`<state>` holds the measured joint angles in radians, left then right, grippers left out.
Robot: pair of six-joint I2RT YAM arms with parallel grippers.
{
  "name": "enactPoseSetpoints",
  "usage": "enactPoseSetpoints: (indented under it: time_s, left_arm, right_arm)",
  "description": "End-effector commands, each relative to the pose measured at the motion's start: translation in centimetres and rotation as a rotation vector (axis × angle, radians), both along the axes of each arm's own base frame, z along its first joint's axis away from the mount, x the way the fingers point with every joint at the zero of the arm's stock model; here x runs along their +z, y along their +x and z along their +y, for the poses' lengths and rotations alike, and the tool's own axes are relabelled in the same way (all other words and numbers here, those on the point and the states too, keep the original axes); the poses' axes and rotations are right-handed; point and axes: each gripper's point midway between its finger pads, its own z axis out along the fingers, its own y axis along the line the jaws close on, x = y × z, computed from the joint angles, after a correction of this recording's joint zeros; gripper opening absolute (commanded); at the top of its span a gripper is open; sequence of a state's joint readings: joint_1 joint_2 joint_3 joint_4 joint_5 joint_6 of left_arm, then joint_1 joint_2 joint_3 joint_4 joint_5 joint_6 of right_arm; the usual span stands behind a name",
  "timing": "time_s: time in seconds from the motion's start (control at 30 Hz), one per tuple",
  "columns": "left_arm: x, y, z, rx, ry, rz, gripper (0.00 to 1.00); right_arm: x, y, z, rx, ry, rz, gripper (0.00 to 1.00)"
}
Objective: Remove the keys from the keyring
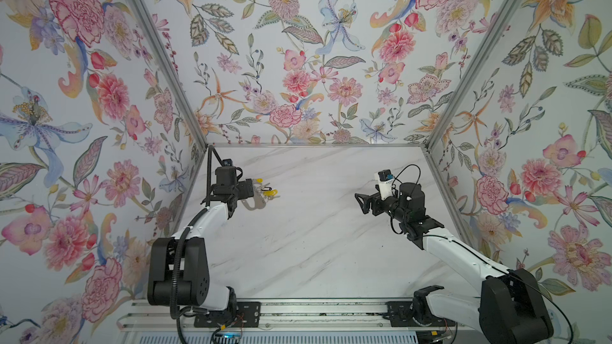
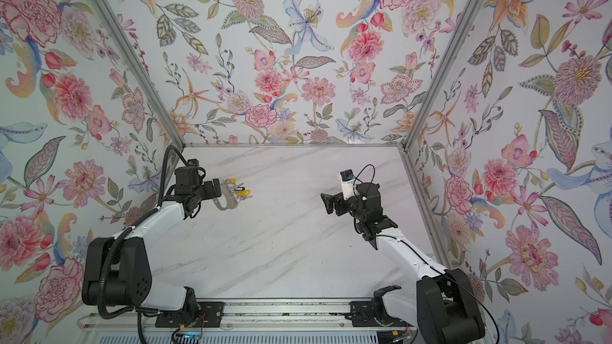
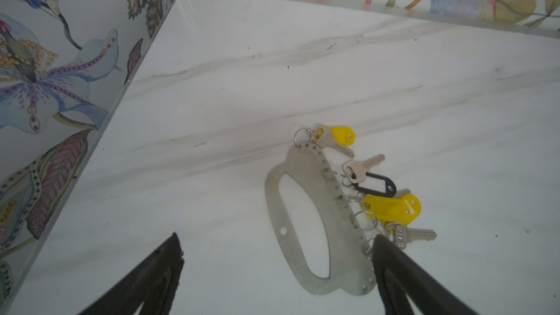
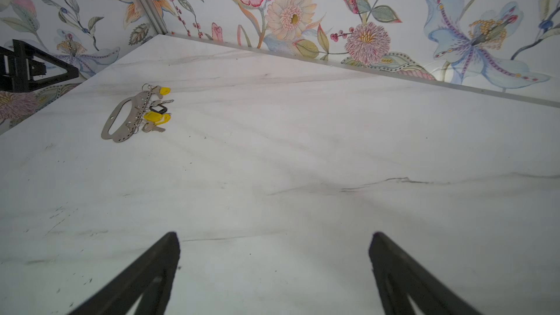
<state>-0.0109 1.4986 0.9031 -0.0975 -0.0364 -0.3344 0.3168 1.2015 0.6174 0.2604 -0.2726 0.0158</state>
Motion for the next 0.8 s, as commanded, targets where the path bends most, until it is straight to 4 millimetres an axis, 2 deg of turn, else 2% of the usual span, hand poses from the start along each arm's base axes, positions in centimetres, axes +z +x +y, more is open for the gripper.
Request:
enactPoseSetpoints:
  time_s: [0.0,0.27,0.4,0.77]
  left_arm:
    - [-3.3,-1.0,0.3,0.023,-0.024,0.158,0.98]
    - [-6.4,0.2,-0.1,0.013,-0.057,0.264,0.81]
    - [-6.8,1.5,0.0,0.016,-0.058,0.272,0.72]
    - [-8.6,3.7,0.1,0.003,-0.051,0.325,0.60]
  right_arm:
    - [0.1,0.1,0.8,0.009,-0.003,0.015,0.99]
    - [-1.3,-0.1,1.8,0.024,-0.006,0.034,0.99]
    - [-1.6,-0.2,1.7,0.014,-0.007,0.037,0.99]
    - [-2.5,-0.3,1.2,-0.006,-0.025,0.047,0.99]
